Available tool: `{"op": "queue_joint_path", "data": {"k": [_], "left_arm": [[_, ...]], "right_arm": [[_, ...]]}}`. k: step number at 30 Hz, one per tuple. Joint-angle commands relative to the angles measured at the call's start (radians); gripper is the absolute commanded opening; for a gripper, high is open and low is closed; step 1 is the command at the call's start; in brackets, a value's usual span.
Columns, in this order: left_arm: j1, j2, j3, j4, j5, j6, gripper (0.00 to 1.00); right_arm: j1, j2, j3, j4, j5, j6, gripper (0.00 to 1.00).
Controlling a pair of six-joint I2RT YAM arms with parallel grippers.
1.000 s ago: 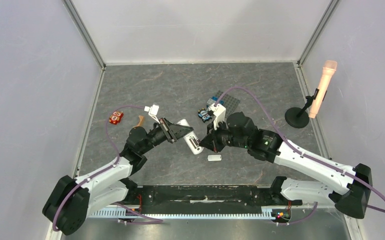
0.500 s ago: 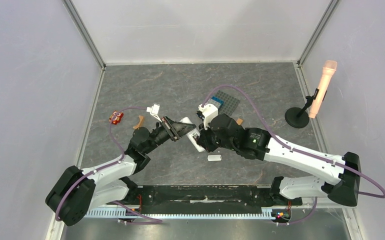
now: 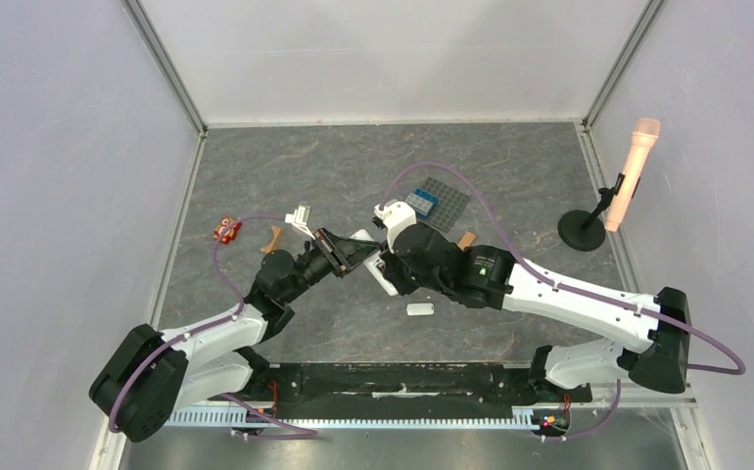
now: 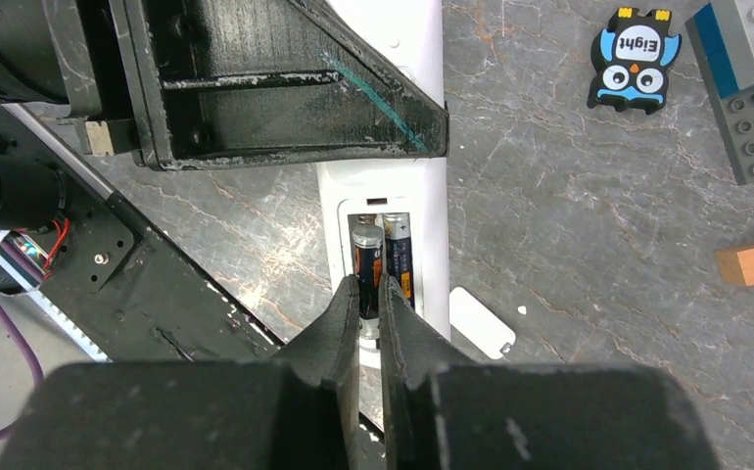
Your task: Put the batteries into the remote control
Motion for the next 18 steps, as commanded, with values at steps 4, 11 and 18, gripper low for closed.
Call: {"op": "queue_joint_path", "data": {"k": [4, 11, 18], "left_arm": [[-0.008, -0.020, 0.002, 0.031, -0.016, -0.049, 0.02], [-0.007, -0.020, 0.003, 0.025, -0.021, -0.049, 0.02], [-0.008, -0.027, 0.002, 0.010, -0.026, -0.048, 0.02]], "right_arm": [[0.003, 0.020, 0.062, -0.054, 0.027, -0.041, 0.14], [0.003, 0.019, 0.077, -0.056, -0.007, -0.043, 0.19], [0.003, 0.012, 0.082, -0.038, -0.045, -0.032, 0.20]]}}
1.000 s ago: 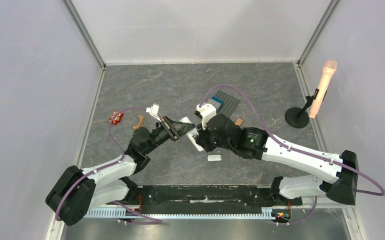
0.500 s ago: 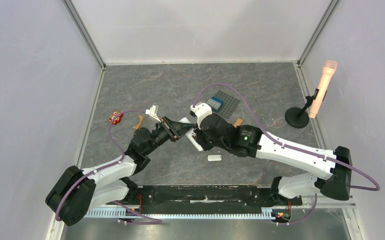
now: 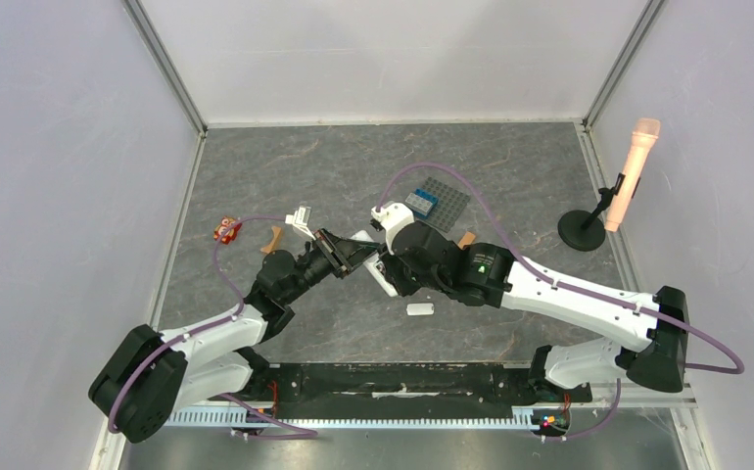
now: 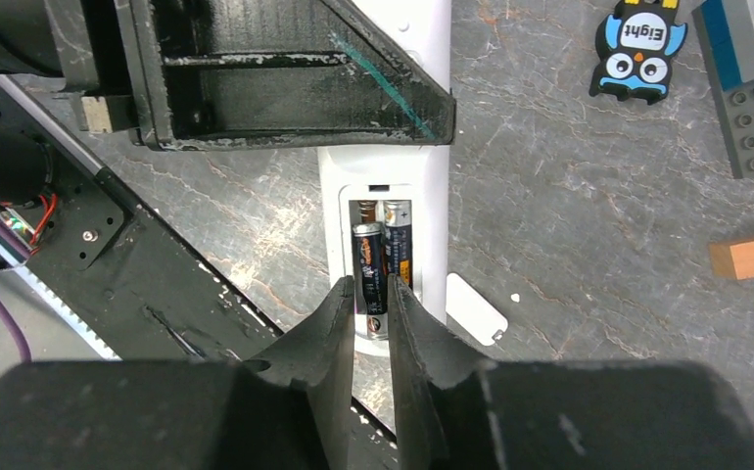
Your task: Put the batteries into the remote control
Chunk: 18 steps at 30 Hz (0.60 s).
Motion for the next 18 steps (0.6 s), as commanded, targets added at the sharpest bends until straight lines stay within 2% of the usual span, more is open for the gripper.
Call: {"op": "queue_joint_path", "data": {"k": [1, 7, 9, 15, 18], "left_arm": [[-0.003, -0.026, 0.001, 0.032, -0.015, -0.046, 0.02], [-0.004, -0.034, -0.003, 0.027, -0.022, -0.051, 0.02], [-0.003, -0.039, -0.005, 0.025, -0.024, -0.058, 0.02], [-0.004, -0.056, -0.006, 0.042, -0.029, -0.103, 0.02], [-0.004, -0.066, -0.007, 0.068, -0.037, -0.150, 0.02]], "right_arm": [[0.002, -0.005, 0.056, 0.020, -0.029, 0.002, 0.21], [0.001, -0.031, 0.064, 0.039, -0.029, 0.040, 0.29], [0.001, -0.058, 0.052, 0.053, -0.018, 0.063, 0.36], [-0.001, -0.181, -0.033, 0.094, 0.041, 0.166, 0.45], [-0.002, -0.281, -0.125, 0.156, 0.062, 0.250, 0.63]]}}
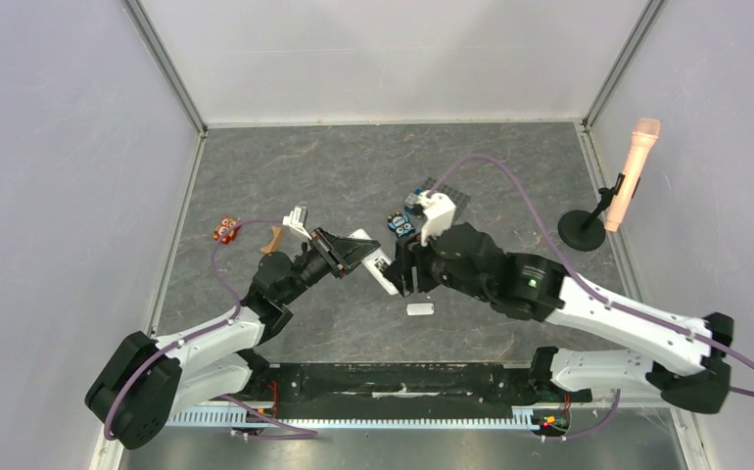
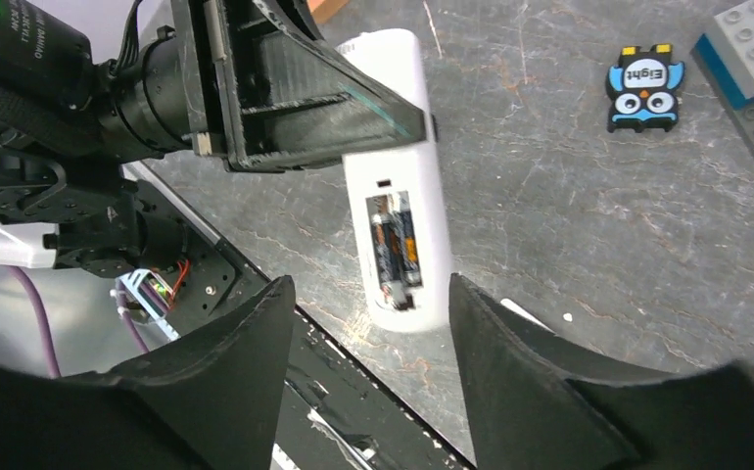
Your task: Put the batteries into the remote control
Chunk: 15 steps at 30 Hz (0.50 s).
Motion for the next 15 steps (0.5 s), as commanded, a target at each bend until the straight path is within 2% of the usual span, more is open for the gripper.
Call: {"op": "queue_joint_path", "data": {"k": [1, 3, 6, 11, 15], "left_arm": [[-0.004, -0.035, -0.004, 0.083, -0.032, -0.107, 0.02], [-0.003, -0.041, -0.004, 0.112, -0.040, -0.139, 0.02], [-0.004, -0.047, -0.001, 0.155, -0.049, -0.183, 0.02], [-0.005, -0.047, 0.008, 0.205, -0.070, -0.245, 0.02], [-0.006, -0.026, 0.016, 0.263, -0.075, -0.283, 0.02]], "right_arm": [[-0.001, -0.146, -0.138, 0.140, 0.050, 0.149, 0.67], [-0.002, -0.226, -0.233, 0.249, 0.048, 0.215, 0.72], [0.000, -0.308, -0.352, 0.419, 0.031, 0.293, 0.75], [0.000, -0.320, -0.388, 0.499, 0.042, 0.340, 0.78], [0.000, -0.350, -0.429, 0.579, 0.081, 0.385, 0.74]]}}
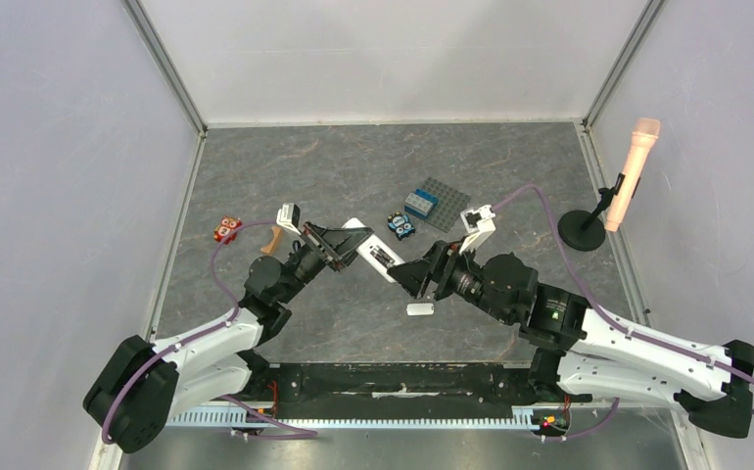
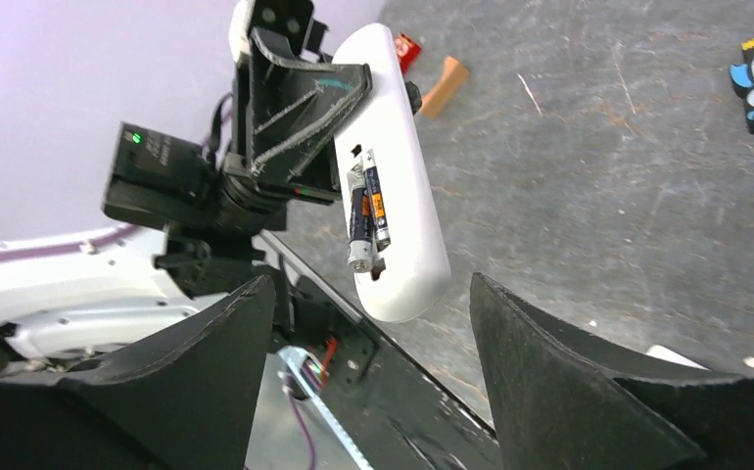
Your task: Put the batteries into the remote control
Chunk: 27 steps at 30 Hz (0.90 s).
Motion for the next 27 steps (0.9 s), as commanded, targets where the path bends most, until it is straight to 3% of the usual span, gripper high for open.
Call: {"op": "queue_joint_path", "data": {"k": [1, 10, 27], "left_arm": [[-0.007, 0.010, 0.021, 0.144, -0.030, -0.094, 0.02], [-0.015, 0.018, 0.027, 0.170, -0.050, -0.132, 0.02], [-0.019, -0.005, 0.020, 0.129, -0.060, -0.136, 0.02]], "right_arm": [[0.001, -0.041, -0.040, 0.182, 0.069, 0.090, 0.73], [0.001, -0.048, -0.053, 0.199, 0.110, 0.116, 0.53], [0.001, 0.026, -0.036, 0.184, 0.068, 0.105, 0.47]]}}
